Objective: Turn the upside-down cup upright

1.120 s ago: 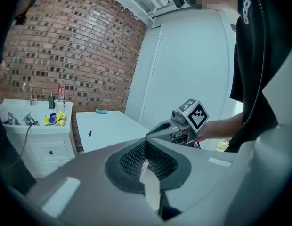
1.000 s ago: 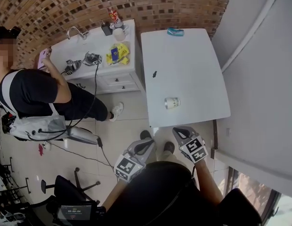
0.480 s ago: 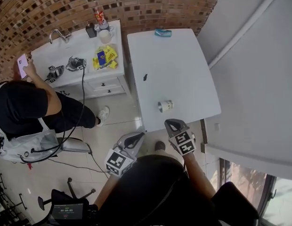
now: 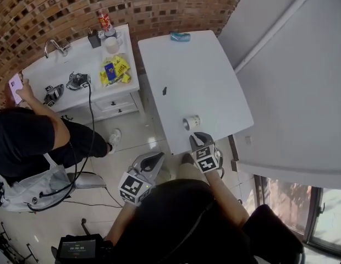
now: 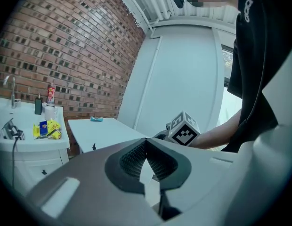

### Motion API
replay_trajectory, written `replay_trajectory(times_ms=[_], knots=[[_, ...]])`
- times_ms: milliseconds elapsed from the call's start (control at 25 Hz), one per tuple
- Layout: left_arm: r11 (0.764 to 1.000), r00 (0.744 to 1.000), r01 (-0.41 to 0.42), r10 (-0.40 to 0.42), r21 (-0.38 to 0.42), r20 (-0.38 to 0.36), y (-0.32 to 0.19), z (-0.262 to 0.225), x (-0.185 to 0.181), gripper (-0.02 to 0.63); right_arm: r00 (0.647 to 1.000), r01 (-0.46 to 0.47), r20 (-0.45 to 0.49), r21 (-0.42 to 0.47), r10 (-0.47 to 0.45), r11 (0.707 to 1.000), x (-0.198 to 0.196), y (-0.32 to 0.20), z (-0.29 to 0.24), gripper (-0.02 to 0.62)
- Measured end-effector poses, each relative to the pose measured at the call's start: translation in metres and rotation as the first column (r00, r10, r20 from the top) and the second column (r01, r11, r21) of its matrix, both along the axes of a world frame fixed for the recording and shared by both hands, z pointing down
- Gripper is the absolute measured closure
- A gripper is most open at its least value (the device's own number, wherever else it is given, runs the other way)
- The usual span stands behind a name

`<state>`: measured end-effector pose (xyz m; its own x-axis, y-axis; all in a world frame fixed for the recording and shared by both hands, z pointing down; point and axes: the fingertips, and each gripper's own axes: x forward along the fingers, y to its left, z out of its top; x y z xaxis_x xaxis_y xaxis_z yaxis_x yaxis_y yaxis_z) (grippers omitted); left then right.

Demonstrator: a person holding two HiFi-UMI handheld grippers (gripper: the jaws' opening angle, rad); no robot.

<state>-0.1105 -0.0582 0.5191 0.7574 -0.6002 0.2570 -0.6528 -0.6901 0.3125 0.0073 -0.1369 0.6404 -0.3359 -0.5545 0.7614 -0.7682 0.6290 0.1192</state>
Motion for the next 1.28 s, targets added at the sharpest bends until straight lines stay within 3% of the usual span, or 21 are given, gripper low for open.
replay_trajectory(times_ms=[360,520,720,1000,1280], knots=[[0.999,0.999,0.042,-0.042,-0.013,0.025,0.002,0.000,-0.013,0.591,0.990,0.021,-0.139,0.014,-0.019,1.000,-0.003,-0.041,0.043,0.491],[0.995,0.995,0.099,-0.098,-0.029,0.026,0.004,0.001,-0.019,0.591,0.981,0.033,-0.190,-0.024,-0.037,0.999,-0.001,-0.056,0.078,0.464],[0.992,0.992,0.120,-0.118,-0.046,0.047,0.004,0.003,-0.018,0.591,0.963,0.015,-0.267,-0.059,-0.030,0.998,0.007,-0.073,0.114,0.359],[0.991,0.990,0.126,-0.122,-0.055,0.066,-0.001,0.003,-0.006,0.591,0.954,0.025,-0.297,-0.094,-0.052,0.995,0.009,-0.080,0.142,0.356],[0.992,0.991,0.118,-0.115,-0.052,0.070,-0.013,0.000,0.010,0.591,0.961,0.026,-0.269,-0.114,-0.056,0.993,0.012,-0.082,0.146,0.367]])
